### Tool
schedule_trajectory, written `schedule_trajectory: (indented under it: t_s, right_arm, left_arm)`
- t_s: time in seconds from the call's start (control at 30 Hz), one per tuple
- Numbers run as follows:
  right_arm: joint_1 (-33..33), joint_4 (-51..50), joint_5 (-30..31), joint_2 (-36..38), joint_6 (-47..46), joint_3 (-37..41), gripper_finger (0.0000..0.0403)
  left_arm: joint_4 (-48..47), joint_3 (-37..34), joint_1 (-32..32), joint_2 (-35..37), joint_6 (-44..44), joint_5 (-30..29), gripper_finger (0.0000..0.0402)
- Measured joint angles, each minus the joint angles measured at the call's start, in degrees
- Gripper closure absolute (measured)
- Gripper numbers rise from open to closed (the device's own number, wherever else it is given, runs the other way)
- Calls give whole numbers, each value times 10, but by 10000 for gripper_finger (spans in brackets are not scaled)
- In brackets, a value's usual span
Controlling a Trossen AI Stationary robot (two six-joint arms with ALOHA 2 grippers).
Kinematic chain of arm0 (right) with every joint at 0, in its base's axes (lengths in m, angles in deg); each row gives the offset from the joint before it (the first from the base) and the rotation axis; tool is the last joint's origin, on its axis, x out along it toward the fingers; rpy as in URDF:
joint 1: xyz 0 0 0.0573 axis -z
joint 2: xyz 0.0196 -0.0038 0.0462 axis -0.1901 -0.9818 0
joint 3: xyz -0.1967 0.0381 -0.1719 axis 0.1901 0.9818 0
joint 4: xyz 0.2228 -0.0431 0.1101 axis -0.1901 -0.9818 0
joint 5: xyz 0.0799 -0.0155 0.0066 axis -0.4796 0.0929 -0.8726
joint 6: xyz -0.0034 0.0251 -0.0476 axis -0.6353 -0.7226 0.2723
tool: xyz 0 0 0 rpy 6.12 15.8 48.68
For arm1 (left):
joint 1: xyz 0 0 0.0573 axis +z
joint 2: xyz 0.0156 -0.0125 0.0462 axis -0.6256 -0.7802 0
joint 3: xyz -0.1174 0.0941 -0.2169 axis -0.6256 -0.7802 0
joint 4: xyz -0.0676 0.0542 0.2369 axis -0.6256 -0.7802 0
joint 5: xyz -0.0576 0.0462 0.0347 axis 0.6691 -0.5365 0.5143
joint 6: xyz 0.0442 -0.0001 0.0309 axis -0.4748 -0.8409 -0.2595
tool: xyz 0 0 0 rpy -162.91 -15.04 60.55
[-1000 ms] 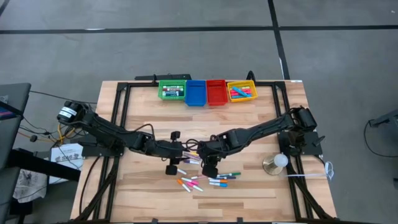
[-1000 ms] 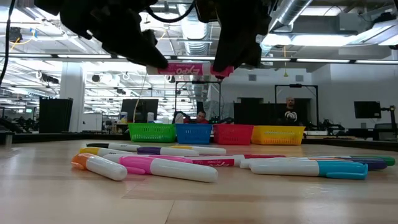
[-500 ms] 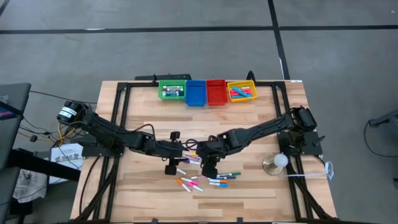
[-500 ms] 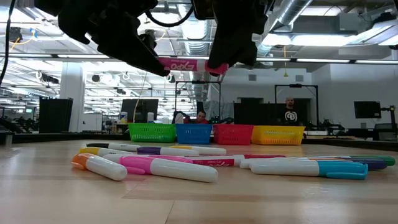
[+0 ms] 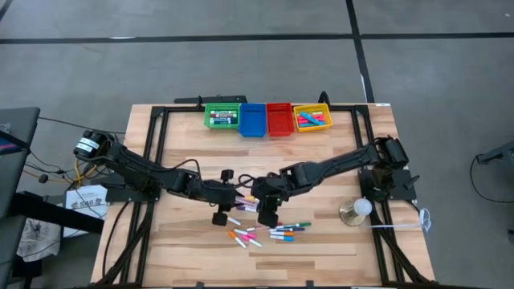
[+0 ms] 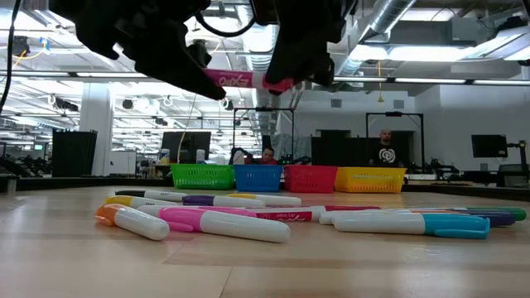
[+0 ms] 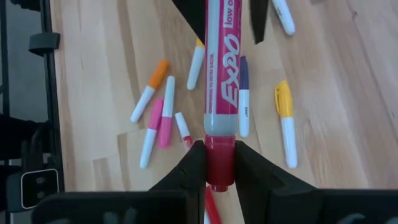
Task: Pick & Place Markers
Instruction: Put the large pink marker pen into the green bin
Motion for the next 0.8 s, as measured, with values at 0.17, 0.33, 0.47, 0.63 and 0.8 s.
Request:
schedule_trajectory:
  t_s: [0.17,0.33,0.47,0.63,0.8]
  right_arm:
    - [7,-2,-12,0,10,0,354]
    - [9,-3,-11,0,15,0,354]
    - [9,-3,-11,0,25,0,354]
    - [9,-4,-13,0,28,0,329]
    - [9,-4,-13,0,36,0,264]
  left_arm:
    - [-3,-1,3,0,-11,7,336]
    - [-5,-1,4,0,-19,8,342]
    - [-5,-1,4,0,-22,5,335]
    - [-5,-1,16,0,-24,17,341]
    - [-5,-1,30,0,-17,32,342]
